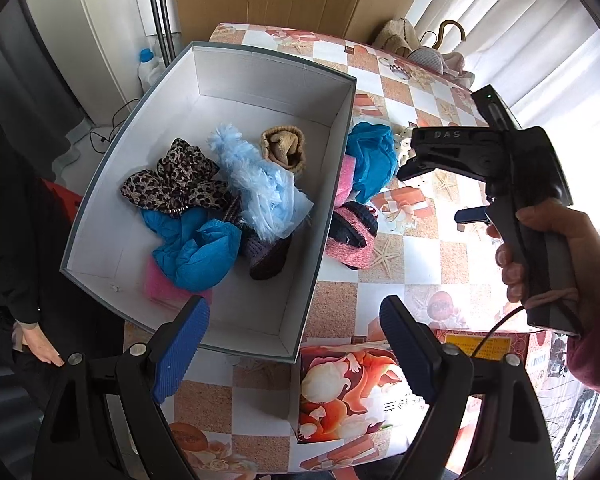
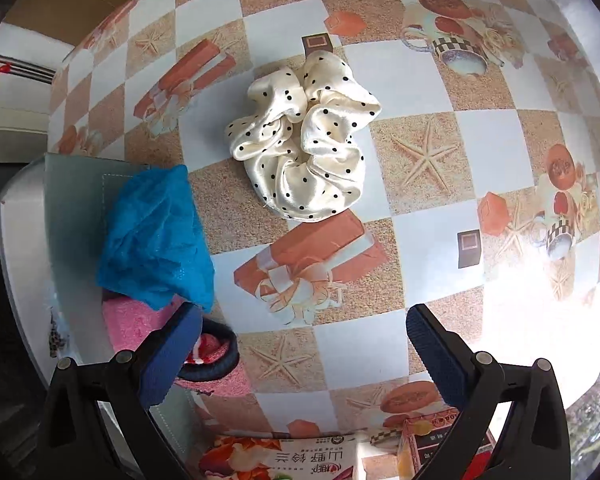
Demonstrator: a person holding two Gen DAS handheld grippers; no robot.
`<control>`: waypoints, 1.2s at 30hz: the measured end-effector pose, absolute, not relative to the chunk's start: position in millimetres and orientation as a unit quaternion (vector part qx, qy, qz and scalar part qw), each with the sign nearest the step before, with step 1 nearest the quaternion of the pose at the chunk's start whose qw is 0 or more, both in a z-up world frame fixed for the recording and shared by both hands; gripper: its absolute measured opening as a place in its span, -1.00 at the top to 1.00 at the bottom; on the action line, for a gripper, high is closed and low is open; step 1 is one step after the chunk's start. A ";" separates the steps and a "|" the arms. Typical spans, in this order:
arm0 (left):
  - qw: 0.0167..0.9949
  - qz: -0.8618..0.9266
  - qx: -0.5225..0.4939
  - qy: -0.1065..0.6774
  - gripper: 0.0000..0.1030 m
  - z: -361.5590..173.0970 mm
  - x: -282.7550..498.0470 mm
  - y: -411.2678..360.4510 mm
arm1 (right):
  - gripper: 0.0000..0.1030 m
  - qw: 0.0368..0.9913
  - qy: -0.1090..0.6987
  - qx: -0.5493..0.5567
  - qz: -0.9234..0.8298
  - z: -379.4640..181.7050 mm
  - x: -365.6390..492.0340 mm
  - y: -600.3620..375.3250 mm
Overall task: Organize soft objects
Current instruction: 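Move the left gripper to the pink knitted hat while the right gripper approaches the pink sponge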
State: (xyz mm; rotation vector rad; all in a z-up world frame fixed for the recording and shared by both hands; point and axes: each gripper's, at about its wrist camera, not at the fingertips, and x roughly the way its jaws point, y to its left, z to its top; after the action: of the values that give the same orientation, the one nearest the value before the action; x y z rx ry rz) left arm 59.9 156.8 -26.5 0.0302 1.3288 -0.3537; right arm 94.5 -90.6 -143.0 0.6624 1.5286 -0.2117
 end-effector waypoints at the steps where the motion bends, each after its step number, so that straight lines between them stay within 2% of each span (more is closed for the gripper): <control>1: 0.773 -0.163 0.013 0.613 -0.74 -26.5 59.8 155.8 | -1.00 0.668 0.665 0.327 -0.068 -139.0 92.0 -91.7; 8: 0.769 -0.166 0.029 0.616 -0.74 -25.5 53.5 148.1 | -1.00 0.631 0.669 0.390 0.041 -154.3 108.6 -48.8; 9: 0.768 -0.166 0.030 0.618 -0.74 -26.3 52.3 148.5 | -1.00 0.622 0.682 0.382 0.039 -160.5 107.3 -45.2; 12: 0.767 -0.163 0.023 0.620 -0.74 -28.6 49.4 152.0 | -1.00 0.613 0.738 0.268 -0.091 -165.9 85.3 -65.4; 15: 0.764 -0.163 0.010 0.624 -0.74 -33.2 47.4 155.0 | -1.00 0.616 0.706 0.312 -0.157 -152.7 54.5 -111.8; 17: 0.762 -0.163 0.011 0.626 -0.74 -36.2 45.9 154.3 | -1.00 0.626 0.677 0.368 -0.121 -141.8 51.1 -117.6; 21: 0.761 -0.163 0.021 0.628 -0.74 -34.7 42.0 150.9 | -1.00 0.650 0.647 0.397 -0.034 -131.9 80.0 -80.8; 25: 0.765 -0.157 0.028 0.624 -0.74 -28.1 35.6 155.5 | -1.00 0.630 0.646 0.431 -0.005 -151.4 102.4 -42.1; 29: 0.761 -0.151 0.020 0.631 -0.74 -30.6 32.0 162.4 | -1.00 0.614 0.678 0.404 -0.026 -176.9 93.5 -40.9; 33: 0.759 -0.156 0.009 0.632 -0.74 -35.0 31.6 162.4 | -1.00 0.636 0.685 0.306 -0.182 -150.3 64.5 -90.1; 36: 0.758 -0.163 0.009 0.632 -0.74 -37.5 32.0 156.6 | -1.00 0.638 0.658 0.357 -0.179 -136.8 52.5 -116.0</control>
State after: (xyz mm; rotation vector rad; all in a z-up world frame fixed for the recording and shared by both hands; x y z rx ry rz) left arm 32.0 156.6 -37.5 0.0189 1.3771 -0.3556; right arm 52.5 -116.0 -136.8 0.8144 1.5017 -0.4088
